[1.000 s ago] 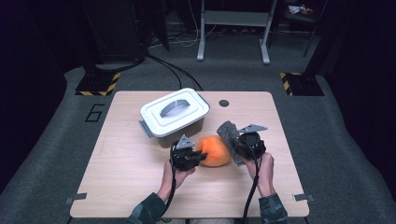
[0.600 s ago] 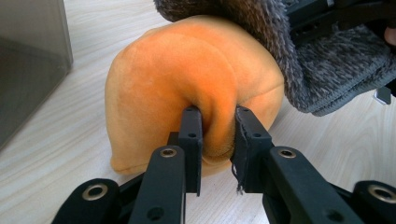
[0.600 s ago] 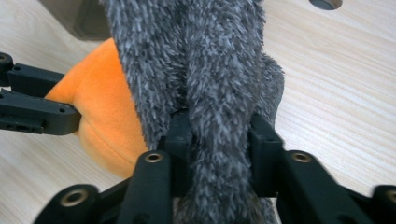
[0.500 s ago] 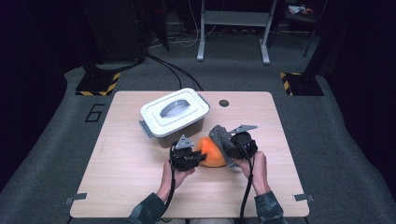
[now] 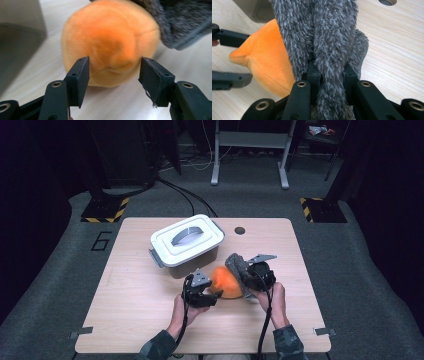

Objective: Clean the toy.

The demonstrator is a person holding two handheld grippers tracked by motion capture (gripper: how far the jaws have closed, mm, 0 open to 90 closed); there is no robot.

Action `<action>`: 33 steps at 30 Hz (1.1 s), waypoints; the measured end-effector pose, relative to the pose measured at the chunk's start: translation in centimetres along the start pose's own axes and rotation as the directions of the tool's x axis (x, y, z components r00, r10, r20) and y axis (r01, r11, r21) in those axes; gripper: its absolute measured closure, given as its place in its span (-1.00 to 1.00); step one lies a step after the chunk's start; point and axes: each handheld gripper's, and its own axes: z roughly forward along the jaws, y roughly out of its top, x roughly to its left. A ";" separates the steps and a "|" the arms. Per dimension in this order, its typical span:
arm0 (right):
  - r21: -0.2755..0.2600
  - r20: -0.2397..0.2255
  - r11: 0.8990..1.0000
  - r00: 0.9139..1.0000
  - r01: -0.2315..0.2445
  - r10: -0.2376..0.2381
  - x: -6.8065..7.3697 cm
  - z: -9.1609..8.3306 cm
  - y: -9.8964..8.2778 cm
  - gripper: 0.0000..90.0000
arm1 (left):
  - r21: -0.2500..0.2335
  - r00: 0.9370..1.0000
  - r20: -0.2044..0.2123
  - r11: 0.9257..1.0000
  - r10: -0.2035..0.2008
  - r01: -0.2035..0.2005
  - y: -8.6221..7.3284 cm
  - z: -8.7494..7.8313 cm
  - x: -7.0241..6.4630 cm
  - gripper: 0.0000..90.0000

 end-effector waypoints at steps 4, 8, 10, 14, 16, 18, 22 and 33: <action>0.002 0.008 1.000 1.000 -0.002 0.002 0.1 -0.1 0.0 0.65 | 0.007 0.998 -0.016 0.998 0.059 -0.059 0.4 0.3 -0.5 -0.02; -0.008 0.013 1.000 1.000 -0.002 0.002 0.0 -0.2 -0.1 0.65 | 0.001 0.998 -0.018 0.998 0.067 -0.067 0.3 0.5 -0.4 0.22; -0.014 0.011 1.000 1.000 -0.010 0.010 0.1 -0.3 -0.2 0.65 | 0.006 0.998 -0.014 0.998 0.067 -0.067 0.3 0.5 -0.4 0.38; -0.037 0.007 0.999 1.000 -0.028 0.028 0.0 -0.8 -0.3 0.66 | -0.004 1.000 0.008 1.000 0.014 -0.014 0.5 0.4 -0.2 0.62; -0.053 -0.001 0.998 0.999 -0.032 0.032 -0.1 -1.2 -0.3 0.66 | -0.010 1.000 0.022 1.000 -0.006 0.007 0.6 0.3 -0.1 0.69; -0.064 -0.003 0.998 1.000 -0.015 0.015 -0.1 -1.7 -0.3 0.66 | -0.012 0.999 0.038 1.000 -0.026 0.026 0.8 0.2 0.0 0.70; -0.092 -0.025 0.996 1.000 -0.005 0.002 0.7 -2.7 0.1 0.66 | -0.027 0.994 0.074 0.996 -0.086 0.088 1.2 0.0 0.1 0.72; -0.104 -0.058 0.992 0.995 0.075 -0.081 3.4 -2.9 1.4 0.65 | -0.023 0.984 0.115 0.990 -0.134 0.138 1.7 -0.1 0.0 0.71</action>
